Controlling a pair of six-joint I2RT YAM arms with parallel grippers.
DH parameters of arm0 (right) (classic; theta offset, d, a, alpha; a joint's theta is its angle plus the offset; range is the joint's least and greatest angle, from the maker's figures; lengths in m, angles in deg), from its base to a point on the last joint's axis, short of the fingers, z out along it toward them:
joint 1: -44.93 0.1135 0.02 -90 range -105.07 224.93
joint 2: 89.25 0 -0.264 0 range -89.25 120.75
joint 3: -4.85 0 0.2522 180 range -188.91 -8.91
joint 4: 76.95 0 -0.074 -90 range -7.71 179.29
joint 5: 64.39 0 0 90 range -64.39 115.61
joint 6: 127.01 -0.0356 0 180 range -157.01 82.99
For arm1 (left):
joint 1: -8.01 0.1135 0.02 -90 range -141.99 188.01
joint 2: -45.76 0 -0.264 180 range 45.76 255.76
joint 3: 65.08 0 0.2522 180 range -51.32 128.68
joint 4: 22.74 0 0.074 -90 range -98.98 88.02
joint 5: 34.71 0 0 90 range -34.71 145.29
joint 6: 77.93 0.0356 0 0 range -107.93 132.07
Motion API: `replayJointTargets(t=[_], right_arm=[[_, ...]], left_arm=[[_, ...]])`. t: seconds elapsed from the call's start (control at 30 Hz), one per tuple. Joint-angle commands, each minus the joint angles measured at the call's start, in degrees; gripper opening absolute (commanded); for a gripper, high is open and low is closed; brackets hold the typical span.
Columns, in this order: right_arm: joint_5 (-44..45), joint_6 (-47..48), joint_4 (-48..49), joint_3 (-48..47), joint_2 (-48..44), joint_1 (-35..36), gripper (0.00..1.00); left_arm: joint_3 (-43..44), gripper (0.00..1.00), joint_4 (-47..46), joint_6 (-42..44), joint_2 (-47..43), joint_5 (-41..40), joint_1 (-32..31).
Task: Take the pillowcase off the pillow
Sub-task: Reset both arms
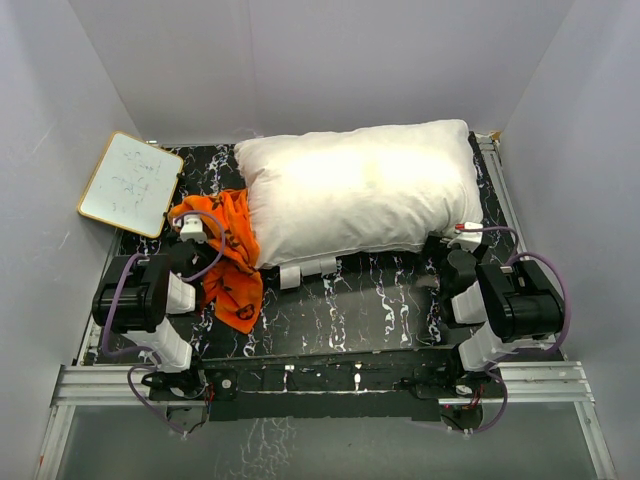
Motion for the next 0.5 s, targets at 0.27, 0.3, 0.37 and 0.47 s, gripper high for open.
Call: replayJointTargets(t=[0.27,0.3,0.37,0.47], right_arm=[[-6.4,2.3,4.9,-4.0,1.2,-0.4,0.98],[-6.4,2.3,4.7,-4.0,1.1,-0.4,0.98],[-6.4,2.3,4.6,-4.0,1.1,-0.4,0.98],[-6.4,2.3,4.6,-4.0,1.1,-0.4,0.98]], left_arm=[[0.8,0.97,1.2,-0.1,0.2,-1.3,0.7],[0.7,0.97,0.6,-0.1,0.4,-1.3,0.6],[0.8,0.97,0.6,0.0,0.4,-1.2,0.6],[0.9,0.97,0.5,0.1,0.7,-1.4,0.6]])
